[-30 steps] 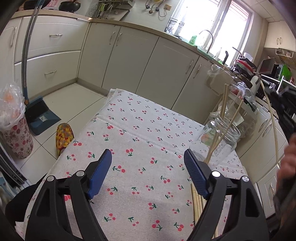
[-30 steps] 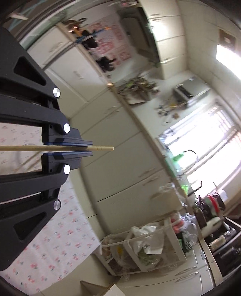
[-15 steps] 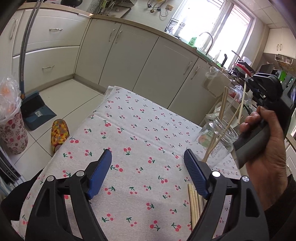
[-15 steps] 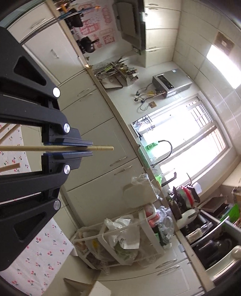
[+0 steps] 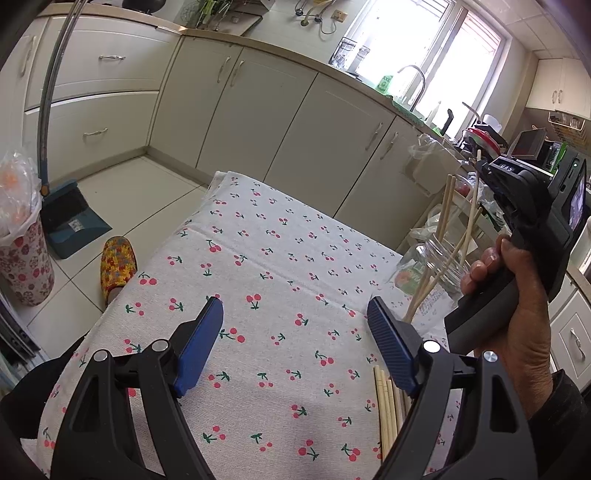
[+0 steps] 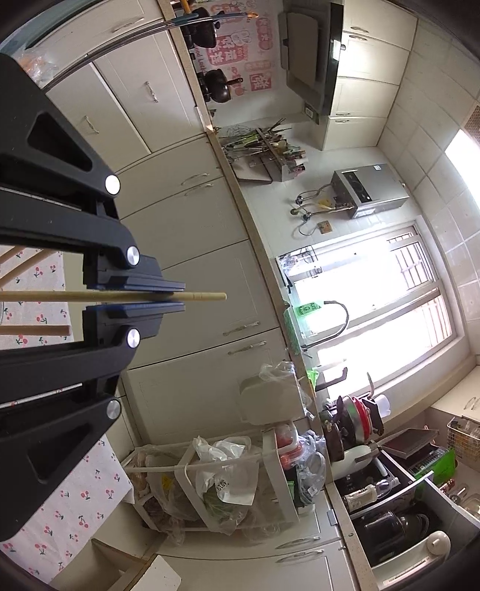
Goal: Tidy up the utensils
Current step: 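Lower the chopstick into the glass jar with the right gripper and open it, then move the right gripper back toward the remaining chopsticks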
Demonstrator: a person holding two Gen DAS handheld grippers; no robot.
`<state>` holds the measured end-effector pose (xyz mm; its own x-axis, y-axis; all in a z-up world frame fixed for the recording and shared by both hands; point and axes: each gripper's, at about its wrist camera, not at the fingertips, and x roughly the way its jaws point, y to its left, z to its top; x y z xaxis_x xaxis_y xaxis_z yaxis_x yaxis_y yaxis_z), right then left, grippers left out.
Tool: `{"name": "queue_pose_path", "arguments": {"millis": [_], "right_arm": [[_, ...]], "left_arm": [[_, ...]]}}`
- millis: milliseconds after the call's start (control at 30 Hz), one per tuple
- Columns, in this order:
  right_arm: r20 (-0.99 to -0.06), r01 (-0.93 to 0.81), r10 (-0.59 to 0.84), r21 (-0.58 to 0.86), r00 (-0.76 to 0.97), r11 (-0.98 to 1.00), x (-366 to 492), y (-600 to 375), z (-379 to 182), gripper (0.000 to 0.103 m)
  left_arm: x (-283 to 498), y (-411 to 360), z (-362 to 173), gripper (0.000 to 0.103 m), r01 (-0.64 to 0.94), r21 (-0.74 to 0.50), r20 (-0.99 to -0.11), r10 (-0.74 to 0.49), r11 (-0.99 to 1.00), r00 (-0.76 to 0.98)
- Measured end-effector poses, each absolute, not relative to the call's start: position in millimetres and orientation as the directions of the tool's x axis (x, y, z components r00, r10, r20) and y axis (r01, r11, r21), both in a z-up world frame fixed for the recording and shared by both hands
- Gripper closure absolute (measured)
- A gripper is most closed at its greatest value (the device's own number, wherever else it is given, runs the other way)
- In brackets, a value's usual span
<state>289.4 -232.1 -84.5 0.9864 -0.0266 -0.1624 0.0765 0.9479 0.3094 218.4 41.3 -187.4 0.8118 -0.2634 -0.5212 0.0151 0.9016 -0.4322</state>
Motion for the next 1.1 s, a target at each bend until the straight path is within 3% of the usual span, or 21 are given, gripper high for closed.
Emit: {"name": "queue_pose_path", "arguments": {"millis": [433, 467, 533, 600, 700, 933, 1100], "right_arm": [[-0.224, 0.004, 0.042, 0.203, 0.974, 0.979, 261.4, -220.0, -98.0, 0.096], [-0.239, -0.004, 0.051, 0.195, 0.97, 0.981, 258.6, -219.1, -98.8, 0.093], [-0.26, -0.007, 0.059, 0.196, 0.964, 0.981, 251.1, -220.6, -98.3, 0.071], [-0.266, -0.012, 0.068, 0.208, 0.961, 0.978, 239.7, -224.7, -95.5, 0.071], [-0.293, -0.005, 0.074, 0.229, 0.953, 0.973, 219.3, -232.7, -90.9, 0.062], [-0.53, 0.044, 0.108, 0.266, 0.841, 0.963, 163.8, -244.4, -118.9, 0.052], [-0.647, 0.068, 0.113, 0.248, 0.754, 0.966, 124.0, -245.2, -147.6, 0.052]], "left_arm": [[219.4, 43.0, -189.2, 0.025, 0.001, -0.432, -0.528, -0.254, 0.902, 0.811], [219.5, 43.0, -189.5, 0.025, 0.0, -0.432, -0.529, -0.253, 0.902, 0.81], [220.2, 42.6, -189.7, 0.025, -0.002, -0.43, -0.532, -0.252, 0.903, 0.809], [220.7, 42.0, -189.8, 0.025, -0.003, -0.429, -0.533, -0.251, 0.903, 0.808], [221.5, 40.4, -189.5, 0.024, -0.004, -0.424, -0.538, -0.248, 0.906, 0.806], [225.3, 36.9, -189.9, 0.023, -0.006, -0.406, -0.562, -0.244, 0.914, 0.791], [217.6, 28.7, -186.0, 0.022, 0.014, -0.38, -0.605, -0.26, 0.925, 0.753]]}}
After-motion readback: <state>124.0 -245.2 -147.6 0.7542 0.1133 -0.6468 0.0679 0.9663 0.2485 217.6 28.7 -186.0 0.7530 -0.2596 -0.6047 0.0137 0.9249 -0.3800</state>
